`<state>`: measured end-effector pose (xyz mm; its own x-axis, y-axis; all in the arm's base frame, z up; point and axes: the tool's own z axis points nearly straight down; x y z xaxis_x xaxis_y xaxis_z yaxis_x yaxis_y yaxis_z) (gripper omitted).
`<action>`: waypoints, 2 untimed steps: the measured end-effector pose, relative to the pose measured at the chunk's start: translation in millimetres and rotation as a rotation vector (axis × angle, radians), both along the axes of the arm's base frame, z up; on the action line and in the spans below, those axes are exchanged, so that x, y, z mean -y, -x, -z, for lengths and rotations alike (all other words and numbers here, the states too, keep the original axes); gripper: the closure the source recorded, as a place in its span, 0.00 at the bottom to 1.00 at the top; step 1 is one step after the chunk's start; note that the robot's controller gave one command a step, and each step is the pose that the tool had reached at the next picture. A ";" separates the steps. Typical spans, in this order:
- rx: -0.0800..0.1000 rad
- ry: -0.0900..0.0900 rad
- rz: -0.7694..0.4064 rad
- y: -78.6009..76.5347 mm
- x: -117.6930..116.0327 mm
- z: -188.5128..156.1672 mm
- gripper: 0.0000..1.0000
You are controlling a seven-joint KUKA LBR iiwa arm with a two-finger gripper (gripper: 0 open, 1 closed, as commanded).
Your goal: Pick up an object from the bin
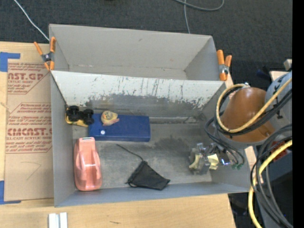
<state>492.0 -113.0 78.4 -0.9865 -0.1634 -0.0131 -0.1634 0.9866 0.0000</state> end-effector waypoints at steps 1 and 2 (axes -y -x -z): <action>0.001 0.001 0.010 -23.1 1.6 -3.8 1.00; 0.003 -0.009 -0.024 -19.4 6.8 -1.1 1.00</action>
Offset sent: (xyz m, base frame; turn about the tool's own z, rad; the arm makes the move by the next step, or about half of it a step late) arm 0.0158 -0.0182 -0.0006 -0.0308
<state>511.5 -119.8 79.5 -0.9823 -0.1866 -0.0173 -0.1868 0.9824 0.0083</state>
